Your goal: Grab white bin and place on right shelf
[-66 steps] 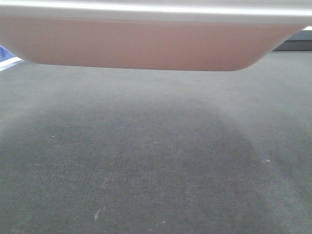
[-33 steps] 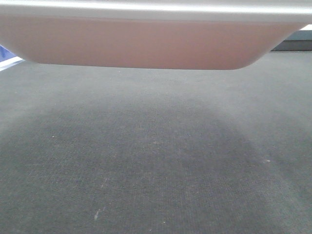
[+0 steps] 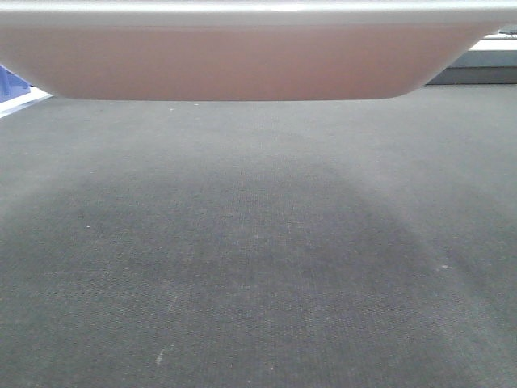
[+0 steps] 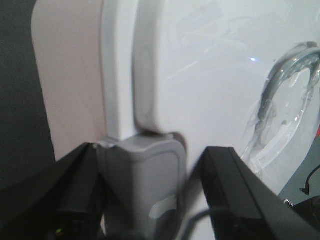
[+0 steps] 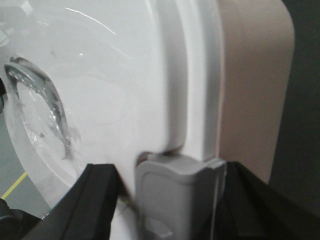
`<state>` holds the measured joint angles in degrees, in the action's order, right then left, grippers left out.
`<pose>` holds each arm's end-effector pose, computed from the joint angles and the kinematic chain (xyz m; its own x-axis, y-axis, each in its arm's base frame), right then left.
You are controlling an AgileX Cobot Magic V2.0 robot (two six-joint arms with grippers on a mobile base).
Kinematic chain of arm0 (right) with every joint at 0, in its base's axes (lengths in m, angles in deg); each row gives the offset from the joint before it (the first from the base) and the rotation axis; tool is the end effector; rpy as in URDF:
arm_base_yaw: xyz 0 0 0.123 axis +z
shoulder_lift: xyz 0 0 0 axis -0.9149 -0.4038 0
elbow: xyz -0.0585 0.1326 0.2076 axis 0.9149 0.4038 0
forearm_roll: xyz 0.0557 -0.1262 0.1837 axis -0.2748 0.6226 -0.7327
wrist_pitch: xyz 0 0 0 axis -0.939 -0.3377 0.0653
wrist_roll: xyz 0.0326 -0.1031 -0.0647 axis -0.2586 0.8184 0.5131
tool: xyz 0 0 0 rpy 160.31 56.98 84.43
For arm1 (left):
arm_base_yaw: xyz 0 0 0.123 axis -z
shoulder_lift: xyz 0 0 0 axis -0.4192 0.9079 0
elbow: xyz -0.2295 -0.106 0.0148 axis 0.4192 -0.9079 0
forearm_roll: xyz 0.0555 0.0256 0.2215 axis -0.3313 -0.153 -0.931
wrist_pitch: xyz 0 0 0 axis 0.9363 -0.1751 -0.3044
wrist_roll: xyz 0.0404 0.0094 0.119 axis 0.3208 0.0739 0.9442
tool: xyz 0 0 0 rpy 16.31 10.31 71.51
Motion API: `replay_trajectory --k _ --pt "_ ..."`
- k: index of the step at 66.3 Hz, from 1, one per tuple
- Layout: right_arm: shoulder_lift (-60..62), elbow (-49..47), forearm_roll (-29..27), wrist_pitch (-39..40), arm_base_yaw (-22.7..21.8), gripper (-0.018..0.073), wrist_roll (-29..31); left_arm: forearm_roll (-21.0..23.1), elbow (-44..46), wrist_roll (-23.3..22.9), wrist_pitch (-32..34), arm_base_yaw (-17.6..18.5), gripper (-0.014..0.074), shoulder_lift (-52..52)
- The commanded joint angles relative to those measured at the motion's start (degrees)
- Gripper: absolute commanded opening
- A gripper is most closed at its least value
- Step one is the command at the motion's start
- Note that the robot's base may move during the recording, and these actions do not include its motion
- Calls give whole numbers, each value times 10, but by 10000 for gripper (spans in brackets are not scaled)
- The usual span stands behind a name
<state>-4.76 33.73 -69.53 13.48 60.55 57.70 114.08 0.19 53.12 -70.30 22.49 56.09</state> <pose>0.1651 0.0867 0.3586 -0.5622 0.0581 -0.8250 -0.6093 0.6453 0.4607 0.1568 -0.0907 0.3659 -0.4973 0.0869 -0.8632 0.6791 0.6581 -0.3250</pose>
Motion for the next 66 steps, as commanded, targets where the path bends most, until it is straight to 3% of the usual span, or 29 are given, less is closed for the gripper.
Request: replay_trajectory --k 1,28,42,66 --pt "10 -22 -160 -53 11 390 3 119 20 10 -63 10 251 -4" --pt "10 -22 -158 -53 11 390 7 130 20 10 -50 10 251 -4" --pt "10 -22 -157 -53 11 390 18 159 20 9 -47 10 250 -4" --pt "10 -22 -157 -53 11 390 19 159 20 8 -47 10 250 -4"
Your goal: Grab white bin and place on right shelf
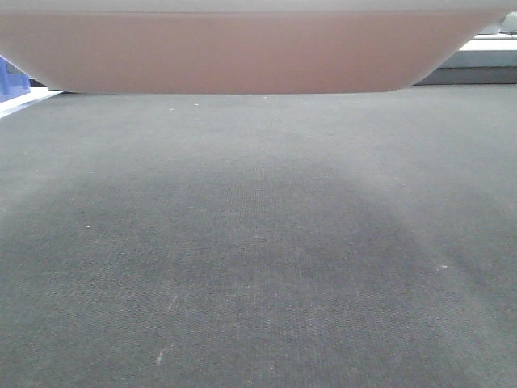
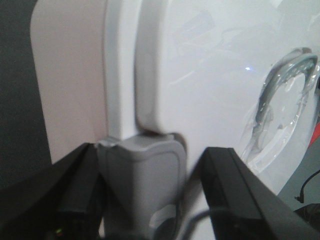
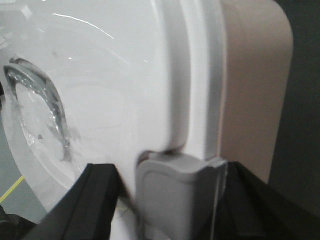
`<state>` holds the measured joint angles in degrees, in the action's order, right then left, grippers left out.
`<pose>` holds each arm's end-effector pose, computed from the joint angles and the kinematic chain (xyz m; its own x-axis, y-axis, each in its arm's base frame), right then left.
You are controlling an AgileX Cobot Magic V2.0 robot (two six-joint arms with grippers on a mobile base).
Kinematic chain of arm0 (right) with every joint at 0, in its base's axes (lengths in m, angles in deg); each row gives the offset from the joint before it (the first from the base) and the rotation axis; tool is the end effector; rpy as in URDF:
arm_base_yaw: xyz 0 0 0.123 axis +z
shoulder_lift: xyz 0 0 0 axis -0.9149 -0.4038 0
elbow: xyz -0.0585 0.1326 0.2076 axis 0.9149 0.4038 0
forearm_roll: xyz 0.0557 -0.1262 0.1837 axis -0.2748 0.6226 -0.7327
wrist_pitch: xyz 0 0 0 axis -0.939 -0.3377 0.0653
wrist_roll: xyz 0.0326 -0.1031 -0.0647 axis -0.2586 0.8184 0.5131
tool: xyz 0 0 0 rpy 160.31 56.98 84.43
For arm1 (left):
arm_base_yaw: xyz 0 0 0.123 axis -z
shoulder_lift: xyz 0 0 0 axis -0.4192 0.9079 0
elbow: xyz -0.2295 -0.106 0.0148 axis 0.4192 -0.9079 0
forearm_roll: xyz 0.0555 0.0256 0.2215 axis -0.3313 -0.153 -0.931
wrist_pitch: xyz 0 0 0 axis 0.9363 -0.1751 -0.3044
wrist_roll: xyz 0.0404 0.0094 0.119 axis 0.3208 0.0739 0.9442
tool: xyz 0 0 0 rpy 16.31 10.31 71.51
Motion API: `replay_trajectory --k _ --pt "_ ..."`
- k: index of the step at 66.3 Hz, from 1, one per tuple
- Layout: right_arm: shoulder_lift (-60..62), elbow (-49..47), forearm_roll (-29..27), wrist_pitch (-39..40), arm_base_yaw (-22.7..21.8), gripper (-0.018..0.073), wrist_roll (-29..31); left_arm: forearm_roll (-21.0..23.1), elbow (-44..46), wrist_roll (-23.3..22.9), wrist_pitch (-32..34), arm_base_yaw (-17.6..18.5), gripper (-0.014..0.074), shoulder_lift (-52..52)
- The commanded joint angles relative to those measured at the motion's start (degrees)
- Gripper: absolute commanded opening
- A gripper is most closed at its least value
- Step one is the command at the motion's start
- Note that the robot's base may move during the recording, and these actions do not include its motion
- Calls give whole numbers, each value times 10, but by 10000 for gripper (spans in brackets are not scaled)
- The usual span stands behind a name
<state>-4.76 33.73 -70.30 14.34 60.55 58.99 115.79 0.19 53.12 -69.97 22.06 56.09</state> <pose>0.1665 0.0865 0.3606 -0.5410 0.0620 -0.8387 -0.6180 0.6470 0.4465 0.1576 -0.0911 0.3690 -0.4940 0.0581 -0.8675 0.6768 0.6520 -0.3417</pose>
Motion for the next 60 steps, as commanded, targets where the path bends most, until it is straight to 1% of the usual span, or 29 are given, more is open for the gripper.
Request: replay_trajectory --k 1,60 --pt "10 -22 -149 -61 11 390 6 142 20 8 -50 15 250 -4" --pt "10 -22 -149 -61 11 390 6 142 20 8 -50 15 250 -4"
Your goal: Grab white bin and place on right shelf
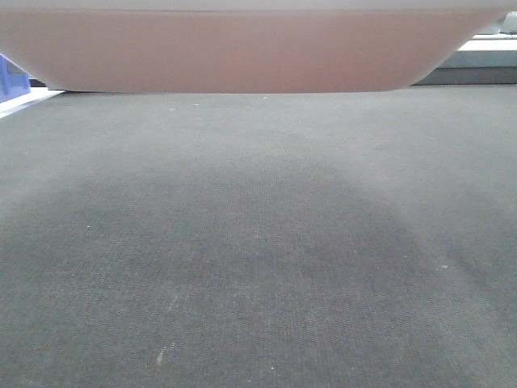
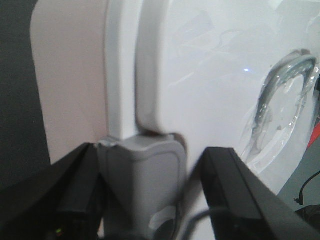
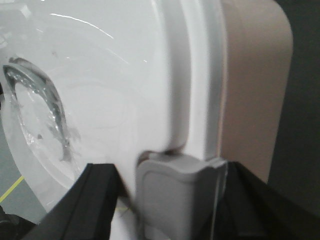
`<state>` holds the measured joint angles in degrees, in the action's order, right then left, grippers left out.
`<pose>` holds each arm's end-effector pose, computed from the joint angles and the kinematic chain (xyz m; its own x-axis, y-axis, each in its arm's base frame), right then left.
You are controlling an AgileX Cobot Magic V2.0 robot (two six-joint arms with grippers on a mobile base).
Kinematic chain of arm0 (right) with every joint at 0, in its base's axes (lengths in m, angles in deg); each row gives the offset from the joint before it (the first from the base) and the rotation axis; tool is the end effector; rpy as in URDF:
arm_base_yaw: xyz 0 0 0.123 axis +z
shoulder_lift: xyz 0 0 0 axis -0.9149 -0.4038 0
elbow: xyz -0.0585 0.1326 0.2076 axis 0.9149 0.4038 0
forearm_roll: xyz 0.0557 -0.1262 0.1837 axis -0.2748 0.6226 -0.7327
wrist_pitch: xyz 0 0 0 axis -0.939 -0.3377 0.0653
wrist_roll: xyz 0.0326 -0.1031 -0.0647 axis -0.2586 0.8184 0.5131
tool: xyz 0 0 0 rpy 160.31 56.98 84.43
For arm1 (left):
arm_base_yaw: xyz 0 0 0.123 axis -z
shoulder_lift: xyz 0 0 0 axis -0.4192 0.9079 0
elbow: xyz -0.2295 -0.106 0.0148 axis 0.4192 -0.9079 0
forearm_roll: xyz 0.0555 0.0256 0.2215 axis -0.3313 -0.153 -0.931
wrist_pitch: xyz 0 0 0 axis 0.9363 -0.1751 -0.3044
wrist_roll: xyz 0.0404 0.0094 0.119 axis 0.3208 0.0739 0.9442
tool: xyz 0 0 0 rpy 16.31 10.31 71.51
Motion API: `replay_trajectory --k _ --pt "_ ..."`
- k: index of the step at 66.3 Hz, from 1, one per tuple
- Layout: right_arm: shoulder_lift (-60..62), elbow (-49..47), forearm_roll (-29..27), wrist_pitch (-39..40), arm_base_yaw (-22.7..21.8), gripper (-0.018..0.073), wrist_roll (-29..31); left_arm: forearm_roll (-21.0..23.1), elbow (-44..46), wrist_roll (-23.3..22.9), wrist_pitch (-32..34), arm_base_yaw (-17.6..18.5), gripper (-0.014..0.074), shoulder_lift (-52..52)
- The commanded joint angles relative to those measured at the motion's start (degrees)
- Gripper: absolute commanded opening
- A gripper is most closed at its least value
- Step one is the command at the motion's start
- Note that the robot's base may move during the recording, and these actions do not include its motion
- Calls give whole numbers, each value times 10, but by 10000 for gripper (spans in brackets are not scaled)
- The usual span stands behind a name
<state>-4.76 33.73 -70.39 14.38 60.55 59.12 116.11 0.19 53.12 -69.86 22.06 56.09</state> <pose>0.1665 0.0865 0.3607 -0.5392 0.0621 -0.8399 -0.6192 0.6467 0.4454 0.1576 -0.0913 0.3696 -0.4929 0.0529 -0.8685 0.6770 0.6503 -0.3446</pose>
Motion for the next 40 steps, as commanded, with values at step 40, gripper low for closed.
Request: replay_trajectory --k 40 --pt "10 -22 -149 -62 11 390 5 139 20 8 -51 15 250 -4"
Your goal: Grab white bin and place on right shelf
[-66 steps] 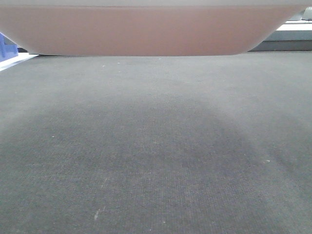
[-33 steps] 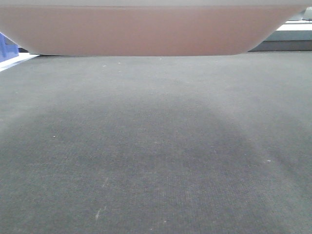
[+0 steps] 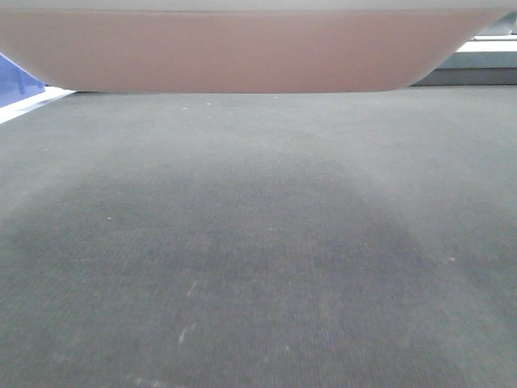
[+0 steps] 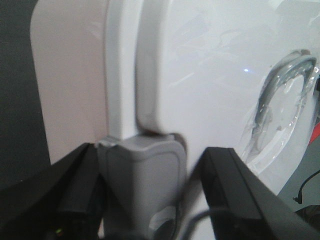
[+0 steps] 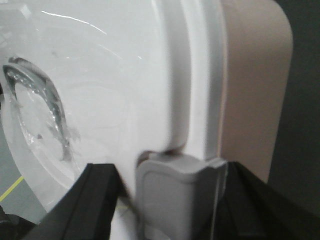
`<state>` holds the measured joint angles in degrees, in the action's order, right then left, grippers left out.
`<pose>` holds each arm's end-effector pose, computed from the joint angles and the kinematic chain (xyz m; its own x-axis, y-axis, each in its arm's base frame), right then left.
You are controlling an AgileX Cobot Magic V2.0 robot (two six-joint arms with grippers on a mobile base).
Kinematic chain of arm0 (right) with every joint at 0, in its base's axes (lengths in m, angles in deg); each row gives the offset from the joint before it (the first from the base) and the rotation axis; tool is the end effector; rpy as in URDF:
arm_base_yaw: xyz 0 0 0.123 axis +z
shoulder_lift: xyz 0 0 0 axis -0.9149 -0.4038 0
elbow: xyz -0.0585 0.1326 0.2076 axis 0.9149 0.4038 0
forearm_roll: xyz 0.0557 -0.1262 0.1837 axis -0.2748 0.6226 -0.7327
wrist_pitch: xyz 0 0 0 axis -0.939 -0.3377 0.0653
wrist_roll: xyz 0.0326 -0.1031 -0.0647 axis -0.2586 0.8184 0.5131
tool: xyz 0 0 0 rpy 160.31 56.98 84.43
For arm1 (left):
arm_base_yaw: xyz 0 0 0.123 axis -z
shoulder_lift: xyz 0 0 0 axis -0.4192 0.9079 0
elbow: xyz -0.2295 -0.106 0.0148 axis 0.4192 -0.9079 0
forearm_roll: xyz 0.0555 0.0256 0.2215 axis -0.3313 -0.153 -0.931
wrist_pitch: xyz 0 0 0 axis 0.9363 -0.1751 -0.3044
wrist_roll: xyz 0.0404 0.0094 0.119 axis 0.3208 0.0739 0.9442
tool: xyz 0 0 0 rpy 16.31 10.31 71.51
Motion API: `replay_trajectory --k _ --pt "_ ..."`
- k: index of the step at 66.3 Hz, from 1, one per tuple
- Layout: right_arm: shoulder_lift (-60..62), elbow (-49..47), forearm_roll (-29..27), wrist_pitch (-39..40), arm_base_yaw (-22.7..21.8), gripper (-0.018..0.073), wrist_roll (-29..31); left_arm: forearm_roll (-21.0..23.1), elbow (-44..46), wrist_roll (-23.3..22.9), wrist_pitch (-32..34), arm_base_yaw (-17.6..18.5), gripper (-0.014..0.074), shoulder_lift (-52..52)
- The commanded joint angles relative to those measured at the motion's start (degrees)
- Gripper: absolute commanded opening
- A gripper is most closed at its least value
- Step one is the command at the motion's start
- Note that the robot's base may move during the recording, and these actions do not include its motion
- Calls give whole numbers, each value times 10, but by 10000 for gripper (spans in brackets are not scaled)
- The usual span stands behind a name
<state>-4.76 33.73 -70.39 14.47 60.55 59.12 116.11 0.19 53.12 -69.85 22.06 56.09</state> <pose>0.1667 0.0864 0.3608 -0.5386 0.0630 -0.8402 -0.6186 0.6475 0.4451 0.1577 -0.0913 0.3697 -0.4928 0.0528 -0.8685 0.6769 0.6504 -0.3446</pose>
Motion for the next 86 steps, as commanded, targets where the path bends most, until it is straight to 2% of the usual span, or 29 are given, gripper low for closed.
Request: replay_trajectory --k 1,86 --pt "10 -22 -149 -63 11 390 5 139 20 8 -51 15 250 -4" --pt "10 -22 -149 -65 11 390 5 139 20 8 -51 15 250 -4"
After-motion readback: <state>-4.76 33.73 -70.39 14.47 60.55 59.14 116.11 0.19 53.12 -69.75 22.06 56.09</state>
